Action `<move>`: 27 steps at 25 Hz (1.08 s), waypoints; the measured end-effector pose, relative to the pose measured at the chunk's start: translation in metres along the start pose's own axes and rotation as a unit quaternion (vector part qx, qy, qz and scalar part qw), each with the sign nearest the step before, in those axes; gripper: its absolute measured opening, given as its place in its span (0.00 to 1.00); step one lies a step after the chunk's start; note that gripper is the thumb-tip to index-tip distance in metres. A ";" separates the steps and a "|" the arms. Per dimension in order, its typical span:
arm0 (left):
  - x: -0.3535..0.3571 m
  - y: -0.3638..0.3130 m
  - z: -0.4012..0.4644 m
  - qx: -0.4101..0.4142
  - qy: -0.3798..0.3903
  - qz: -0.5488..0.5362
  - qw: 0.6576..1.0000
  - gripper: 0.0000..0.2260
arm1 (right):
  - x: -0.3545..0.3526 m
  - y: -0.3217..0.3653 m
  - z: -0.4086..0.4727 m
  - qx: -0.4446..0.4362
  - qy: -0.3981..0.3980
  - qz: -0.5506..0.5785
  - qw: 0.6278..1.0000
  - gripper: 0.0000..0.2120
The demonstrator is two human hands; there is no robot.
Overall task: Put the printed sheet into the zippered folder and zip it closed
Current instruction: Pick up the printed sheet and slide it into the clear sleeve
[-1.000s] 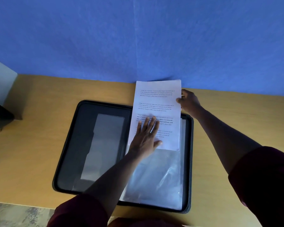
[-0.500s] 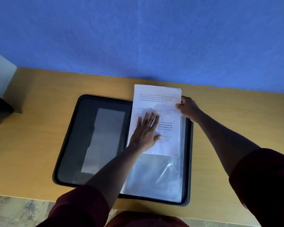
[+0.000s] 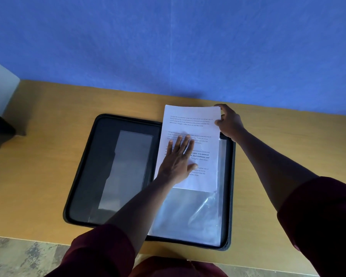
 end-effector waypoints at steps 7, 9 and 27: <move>-0.002 -0.003 0.000 0.005 0.000 -0.003 1.000 0.37 | -0.002 -0.010 -0.007 -0.018 0.059 -0.043 0.997 0.20; -0.001 -0.004 0.000 0.005 -0.002 -0.007 1.000 0.38 | -0.002 -0.010 -0.007 -0.026 0.066 -0.062 0.996 0.20; 0.002 -0.004 0.001 -0.001 0.003 -0.013 1.000 0.37 | 0.060 0.059 0.032 -0.165 0.135 -0.328 0.920 0.20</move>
Point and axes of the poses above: each hand's wrist, its own z-axis towards the middle knuckle, its own x-axis out of the palm, y = z × x, the point moved 6 cm from there along z, towards the middle knuckle, and after that the axes turned 3 degrees about -x, right-handed, at the moved point
